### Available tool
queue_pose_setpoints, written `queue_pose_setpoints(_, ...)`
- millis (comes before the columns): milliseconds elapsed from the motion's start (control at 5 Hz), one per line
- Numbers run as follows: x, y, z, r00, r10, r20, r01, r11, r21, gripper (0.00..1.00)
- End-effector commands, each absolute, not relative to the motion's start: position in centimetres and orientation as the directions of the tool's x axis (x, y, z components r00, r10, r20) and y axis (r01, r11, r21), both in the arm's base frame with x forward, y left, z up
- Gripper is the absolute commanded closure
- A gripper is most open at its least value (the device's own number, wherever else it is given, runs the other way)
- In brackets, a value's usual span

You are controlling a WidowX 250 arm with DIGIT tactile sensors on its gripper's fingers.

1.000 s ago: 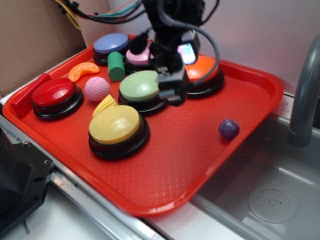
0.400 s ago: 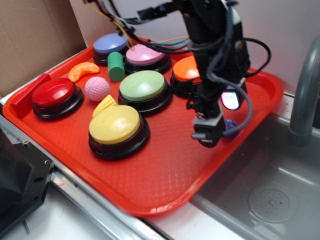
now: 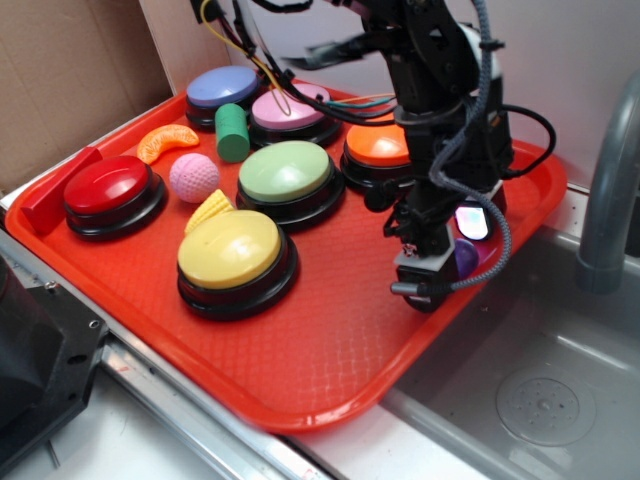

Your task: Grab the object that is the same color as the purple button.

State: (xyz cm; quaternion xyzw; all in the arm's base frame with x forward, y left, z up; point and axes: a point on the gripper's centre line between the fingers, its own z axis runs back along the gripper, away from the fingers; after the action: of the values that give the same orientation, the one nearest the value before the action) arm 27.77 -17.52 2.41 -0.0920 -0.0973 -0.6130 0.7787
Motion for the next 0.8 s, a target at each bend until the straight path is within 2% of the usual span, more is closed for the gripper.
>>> queue_pose_setpoints(0, 27.1, -18.6, 3.9, 0.239, -0.921, 0.307, 0.966, 0.257, 0.018, 1.0)
queue_pose_setpoints(200, 26.9, -18.5, 4.3, 0.273, -0.914, 0.3, 0.957, 0.289, 0.009, 1.0)
queue_pose_setpoints(400, 26.7, -16.7, 6.7, 0.432, -0.871, 0.232, 0.895, 0.447, 0.011, 1.0)
queue_pose_setpoints(600, 26.1, -13.3, 10.7, 0.632, -0.751, 0.191, 0.761, 0.648, 0.029, 1.0)
